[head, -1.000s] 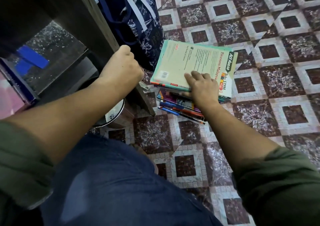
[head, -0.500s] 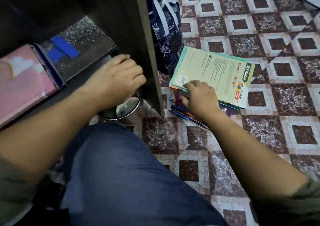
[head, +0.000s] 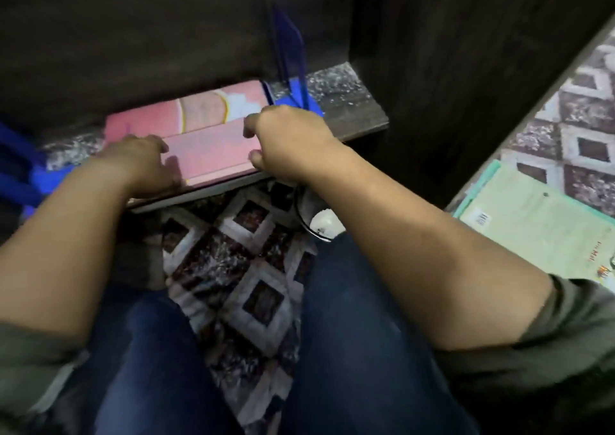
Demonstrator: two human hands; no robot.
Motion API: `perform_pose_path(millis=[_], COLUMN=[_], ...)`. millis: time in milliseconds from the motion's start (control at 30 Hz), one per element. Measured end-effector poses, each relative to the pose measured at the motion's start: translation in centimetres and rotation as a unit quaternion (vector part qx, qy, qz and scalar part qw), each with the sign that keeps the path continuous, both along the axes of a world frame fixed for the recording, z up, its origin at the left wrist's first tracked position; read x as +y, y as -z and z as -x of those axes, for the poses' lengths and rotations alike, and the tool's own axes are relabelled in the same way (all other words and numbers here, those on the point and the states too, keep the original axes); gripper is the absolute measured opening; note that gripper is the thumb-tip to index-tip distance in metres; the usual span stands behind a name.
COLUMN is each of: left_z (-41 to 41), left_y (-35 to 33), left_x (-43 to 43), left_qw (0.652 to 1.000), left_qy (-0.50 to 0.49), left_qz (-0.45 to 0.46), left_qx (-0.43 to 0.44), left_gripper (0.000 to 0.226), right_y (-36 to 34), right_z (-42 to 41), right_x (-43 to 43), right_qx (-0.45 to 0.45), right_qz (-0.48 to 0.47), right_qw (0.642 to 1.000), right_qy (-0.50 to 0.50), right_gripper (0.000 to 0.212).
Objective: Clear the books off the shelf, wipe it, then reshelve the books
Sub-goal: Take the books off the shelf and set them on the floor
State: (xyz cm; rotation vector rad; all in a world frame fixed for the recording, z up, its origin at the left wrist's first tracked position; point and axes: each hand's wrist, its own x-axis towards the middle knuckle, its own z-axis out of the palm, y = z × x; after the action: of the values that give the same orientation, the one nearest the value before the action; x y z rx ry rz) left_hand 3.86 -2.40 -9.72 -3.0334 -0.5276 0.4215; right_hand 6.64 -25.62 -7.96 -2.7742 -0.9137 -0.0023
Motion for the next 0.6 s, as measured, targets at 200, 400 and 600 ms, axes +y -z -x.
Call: perform_pose_path(millis=[200, 400, 600], left_z=[1.2, 1.7, 1.7], left_y=[4.5, 7.0, 6.4], left_x=[3.6, 4.8, 5.4], left_qw=[0.998, 0.995, 0.992], left_qy=[0.022, 0.046, 0.049], left_qz=[0.059, 0.029, 0.052], left_qx=[-0.025, -0.089, -0.106], left_gripper=[0.089, 0.100, 0.089], right_y=[4.2, 7.7, 8.2], right_z=[-3.3, -4.6, -5.0], right_x=[6.5, 7.8, 9.2], right_qx=[0.039, 0.065, 0.008], right_qz=[0.076, 0.151, 0.139], right_qw=[0.996, 0.985, 0.990], right_qy=[-0.002, -0.050, -0.031], right_gripper=[0.038, 0.106, 0.083])
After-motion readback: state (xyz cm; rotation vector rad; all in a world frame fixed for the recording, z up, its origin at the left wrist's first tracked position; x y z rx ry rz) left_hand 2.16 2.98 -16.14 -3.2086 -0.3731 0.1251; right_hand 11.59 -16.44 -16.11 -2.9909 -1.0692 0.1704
